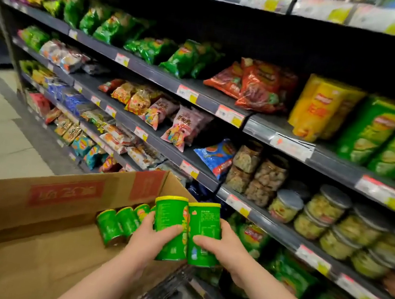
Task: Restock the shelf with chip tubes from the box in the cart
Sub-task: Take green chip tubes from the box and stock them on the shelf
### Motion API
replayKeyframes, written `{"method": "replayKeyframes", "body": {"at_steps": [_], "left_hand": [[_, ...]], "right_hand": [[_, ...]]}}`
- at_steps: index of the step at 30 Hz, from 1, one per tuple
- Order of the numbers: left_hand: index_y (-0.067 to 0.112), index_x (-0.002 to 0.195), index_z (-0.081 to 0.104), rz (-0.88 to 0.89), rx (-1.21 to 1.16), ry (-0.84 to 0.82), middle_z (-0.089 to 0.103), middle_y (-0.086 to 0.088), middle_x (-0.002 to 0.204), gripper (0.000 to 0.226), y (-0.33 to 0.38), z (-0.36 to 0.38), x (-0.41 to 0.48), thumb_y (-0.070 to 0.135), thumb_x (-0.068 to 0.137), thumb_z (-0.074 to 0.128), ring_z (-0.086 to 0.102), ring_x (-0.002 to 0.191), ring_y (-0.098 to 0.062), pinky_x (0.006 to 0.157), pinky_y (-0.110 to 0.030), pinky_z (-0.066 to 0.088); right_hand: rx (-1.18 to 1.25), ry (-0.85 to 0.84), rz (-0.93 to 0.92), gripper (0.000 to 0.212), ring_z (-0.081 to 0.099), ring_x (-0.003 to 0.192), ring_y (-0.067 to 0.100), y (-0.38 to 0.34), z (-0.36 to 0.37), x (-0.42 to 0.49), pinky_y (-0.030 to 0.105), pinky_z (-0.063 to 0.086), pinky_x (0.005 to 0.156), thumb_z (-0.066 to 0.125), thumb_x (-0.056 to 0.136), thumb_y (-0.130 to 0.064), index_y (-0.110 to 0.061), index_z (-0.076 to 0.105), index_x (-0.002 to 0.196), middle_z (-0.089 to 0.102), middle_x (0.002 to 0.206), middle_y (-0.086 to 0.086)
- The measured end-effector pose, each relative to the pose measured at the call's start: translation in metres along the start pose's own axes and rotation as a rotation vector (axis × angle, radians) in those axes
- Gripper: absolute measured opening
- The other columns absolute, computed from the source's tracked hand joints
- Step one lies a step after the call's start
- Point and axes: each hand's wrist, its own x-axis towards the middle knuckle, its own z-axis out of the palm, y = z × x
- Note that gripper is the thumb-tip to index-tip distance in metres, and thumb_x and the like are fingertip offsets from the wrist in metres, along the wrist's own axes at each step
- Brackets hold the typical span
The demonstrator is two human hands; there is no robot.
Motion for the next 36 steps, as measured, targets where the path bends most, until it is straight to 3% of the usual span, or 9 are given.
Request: {"method": "replayKeyframes", "body": {"at_steps": [5, 10, 14, 19, 23, 27, 29, 32, 36], "left_hand": [[0.024, 0.111, 0.057, 0.013, 0.048, -0.15, 0.07, -0.003, 0.104, 0.066, 0.005, 0.06, -0.015, 0.042, 0.053, 0.082, 0.068, 0.091, -0.019, 0.082, -0.037, 0.056], [0.024, 0.117, 0.052, 0.022, 0.118, -0.304, 0.068, -0.004, 0.108, 0.063, 0.005, 0.131, -0.04, 0.036, 0.062, 0.08, 0.067, 0.095, -0.021, 0.089, -0.042, 0.054], [0.022, 0.122, 0.05, 0.012, 0.14, -0.423, 0.067, -0.002, 0.109, 0.055, -0.006, 0.194, -0.076, 0.028, 0.076, 0.078, 0.067, 0.094, -0.02, 0.087, -0.039, 0.054], [0.03, 0.105, 0.05, 0.011, 0.161, -0.535, 0.064, 0.009, 0.096, 0.032, -0.024, 0.272, -0.144, 0.025, 0.082, 0.072, 0.063, 0.088, -0.01, 0.073, -0.026, 0.049], [0.032, 0.111, 0.047, 0.036, 0.233, -0.591, 0.064, 0.003, 0.106, 0.04, -0.036, 0.331, -0.195, 0.032, 0.08, 0.073, 0.062, 0.099, -0.017, 0.088, -0.033, 0.05], [0.029, 0.101, 0.051, 0.027, 0.193, -0.69, 0.065, 0.008, 0.095, 0.027, -0.05, 0.384, -0.248, 0.022, 0.084, 0.071, 0.064, 0.086, -0.01, 0.067, -0.023, 0.049], [0.028, 0.103, 0.051, 0.031, 0.188, -0.721, 0.065, 0.008, 0.095, 0.029, -0.056, 0.409, -0.272, 0.02, 0.084, 0.07, 0.064, 0.085, -0.01, 0.067, -0.023, 0.049], [0.027, 0.109, 0.051, 0.045, 0.193, -0.76, 0.065, 0.007, 0.096, 0.034, -0.063, 0.436, -0.3, 0.02, 0.083, 0.071, 0.064, 0.086, -0.009, 0.066, -0.021, 0.048], [0.027, 0.107, 0.052, 0.055, 0.212, -0.823, 0.066, 0.003, 0.101, 0.033, -0.066, 0.469, -0.328, 0.02, 0.082, 0.072, 0.066, 0.087, -0.011, 0.063, -0.021, 0.05]], "right_hand": [[0.108, 0.141, 0.007, 0.06, 0.067, 0.093, 0.014, 0.021, -0.053, -0.037, 0.022, 0.054, 0.069, 0.077, 0.078, -0.013, -0.016, 0.044, 0.127, 0.067, 0.109, 0.001], [0.171, 0.29, 0.024, 0.061, 0.067, 0.095, 0.017, 0.053, -0.111, -0.088, 0.033, 0.056, 0.082, 0.077, 0.077, -0.016, -0.019, 0.044, 0.128, 0.067, 0.109, 0.001], [0.225, 0.396, 0.03, 0.056, 0.066, 0.092, 0.012, 0.083, -0.159, -0.146, 0.02, 0.052, 0.068, 0.074, 0.08, -0.015, -0.02, 0.043, 0.126, 0.065, 0.11, 0.0], [0.263, 0.499, 0.061, 0.048, 0.067, 0.091, 0.014, 0.127, -0.218, -0.228, 0.025, 0.054, 0.072, 0.075, 0.079, -0.015, -0.019, 0.049, 0.12, 0.067, 0.106, 0.0], [0.288, 0.589, 0.062, 0.059, 0.068, 0.091, 0.018, 0.162, -0.258, -0.29, 0.031, 0.056, 0.076, 0.08, 0.068, -0.023, -0.017, 0.052, 0.12, 0.07, 0.104, 0.002], [0.327, 0.642, 0.056, 0.049, 0.066, 0.085, 0.013, 0.19, -0.295, -0.352, 0.02, 0.052, 0.064, 0.075, 0.077, -0.013, -0.016, 0.05, 0.119, 0.068, 0.103, 0.002], [0.348, 0.681, 0.057, 0.049, 0.064, 0.078, 0.009, 0.206, -0.31, -0.379, 0.015, 0.048, 0.056, 0.073, 0.08, -0.01, -0.015, 0.048, 0.121, 0.067, 0.102, 0.003], [0.353, 0.733, 0.053, 0.064, 0.066, 0.084, 0.01, 0.224, -0.327, -0.408, 0.017, 0.05, 0.06, 0.077, 0.07, -0.02, -0.014, 0.045, 0.125, 0.067, 0.105, 0.002], [0.415, 0.811, 0.032, 0.042, 0.066, 0.085, 0.01, 0.242, -0.347, -0.438, 0.021, 0.054, 0.065, 0.076, 0.078, -0.009, -0.024, 0.049, 0.108, 0.067, 0.1, -0.002]]}}
